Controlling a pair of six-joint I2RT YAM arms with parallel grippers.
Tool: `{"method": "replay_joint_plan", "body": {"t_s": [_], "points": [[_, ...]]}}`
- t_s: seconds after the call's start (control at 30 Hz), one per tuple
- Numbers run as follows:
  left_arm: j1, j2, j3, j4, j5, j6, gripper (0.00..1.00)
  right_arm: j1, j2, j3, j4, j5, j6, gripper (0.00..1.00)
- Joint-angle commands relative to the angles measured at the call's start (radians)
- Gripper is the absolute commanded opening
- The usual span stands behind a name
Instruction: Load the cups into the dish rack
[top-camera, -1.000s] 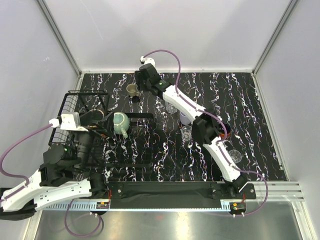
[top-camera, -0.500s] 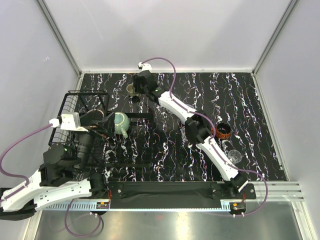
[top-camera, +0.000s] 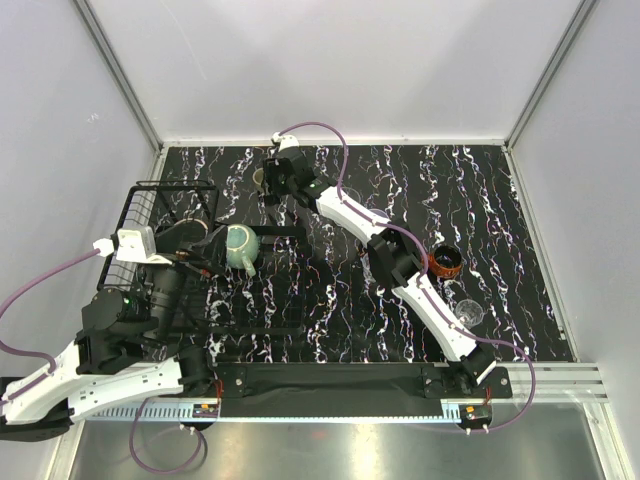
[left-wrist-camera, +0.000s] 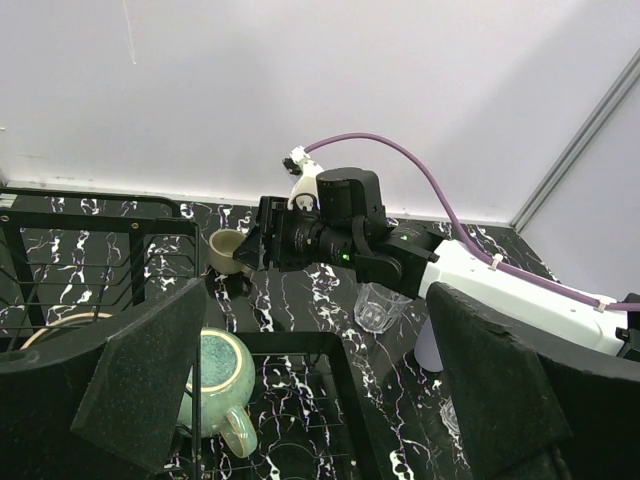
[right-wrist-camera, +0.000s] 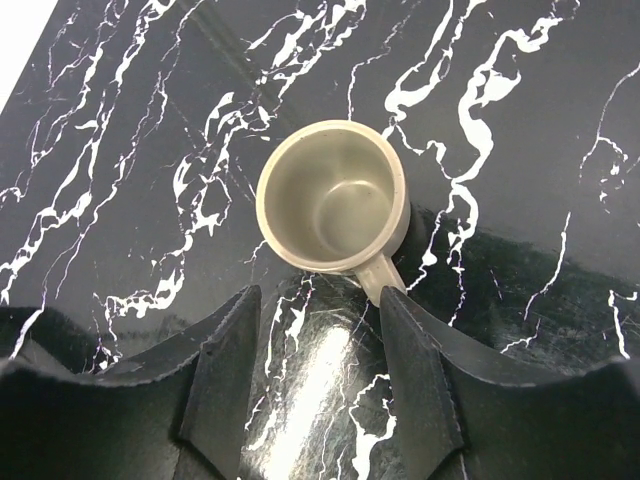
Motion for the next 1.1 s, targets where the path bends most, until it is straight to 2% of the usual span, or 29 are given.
{"method": "replay_joint_plan", "body": {"t_s": [0.0,0.57,0.87,0.97,1.07], "points": [[-0.002,-0.013,0.031,0.036,0.013,-0.021,0.99,-0.002,-0.009,0.010,0.018,-0.026,-0.040,0.58],[-0.002,-0.015,0.028,0.039,0.019,-0.019,0.99,-0.002,0.037,0.050,-0.011,-0.055,-0.154,0.59],[0.000,-0.012,0.023,0.047,0.019,-0.019,0.99,-0.002,0.028,0.046,-0.038,-0.053,-0.158,0.65],[0.000,0.031,0.020,0.079,0.043,0.027,0.99,0.002,-0.047,-0.026,-0.002,-0.049,-0.122,0.66],[0.000,0.188,0.094,0.047,0.042,0.065,0.99,0.010,-0.127,-0.036,-0.026,-0.033,-0.103,0.67]]}}
